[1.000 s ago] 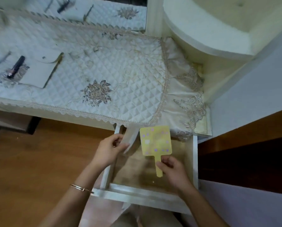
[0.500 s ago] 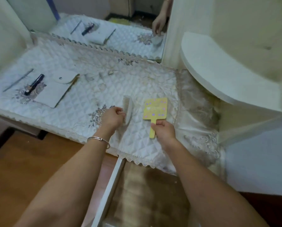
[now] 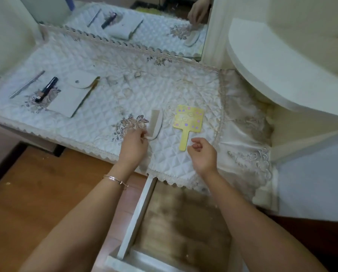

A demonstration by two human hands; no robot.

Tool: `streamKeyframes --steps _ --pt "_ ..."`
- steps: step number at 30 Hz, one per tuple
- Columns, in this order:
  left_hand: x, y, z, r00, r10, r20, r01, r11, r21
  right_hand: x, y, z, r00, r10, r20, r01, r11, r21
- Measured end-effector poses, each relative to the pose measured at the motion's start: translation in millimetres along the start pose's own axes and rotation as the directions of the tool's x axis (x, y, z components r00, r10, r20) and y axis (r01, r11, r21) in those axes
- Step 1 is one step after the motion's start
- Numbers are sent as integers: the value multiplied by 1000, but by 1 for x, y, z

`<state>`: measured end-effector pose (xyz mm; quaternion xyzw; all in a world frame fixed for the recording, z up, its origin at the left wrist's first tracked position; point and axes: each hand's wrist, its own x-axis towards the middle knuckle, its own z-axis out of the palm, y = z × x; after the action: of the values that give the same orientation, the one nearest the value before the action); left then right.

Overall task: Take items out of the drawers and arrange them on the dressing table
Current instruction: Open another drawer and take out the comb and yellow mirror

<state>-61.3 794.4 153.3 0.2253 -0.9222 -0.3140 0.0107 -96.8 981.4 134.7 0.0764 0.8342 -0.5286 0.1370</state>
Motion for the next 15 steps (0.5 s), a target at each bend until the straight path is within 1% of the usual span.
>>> streamKeyframes --steps 2,4,5,9,13,15 --pt "-36 -8 -2 994 89 67 -89 996 0 -30 10 -9 998 -61 -35 61 998 -10" --pt "-79 -23 0 973 171 157 -173 985 1 -69 28 -20 994 -98 -43 95 992 -78" --pt "-101 -33 1 960 196 200 -202 979 11 -91 40 -25 995 -93 -40 88 988 -127" --pt "-177 -75 6 917 205 341 -239 969 63 -180 103 -41 997 82 -11 -82 975 -208" --pt "-231 -99 3 880 233 413 -291 953 82 -252 150 -48 991 121 -56 -133 904 -405" --pt "-249 -109 3 871 246 425 -317 943 103 -280 161 -51 988 104 -112 -145 872 -468"
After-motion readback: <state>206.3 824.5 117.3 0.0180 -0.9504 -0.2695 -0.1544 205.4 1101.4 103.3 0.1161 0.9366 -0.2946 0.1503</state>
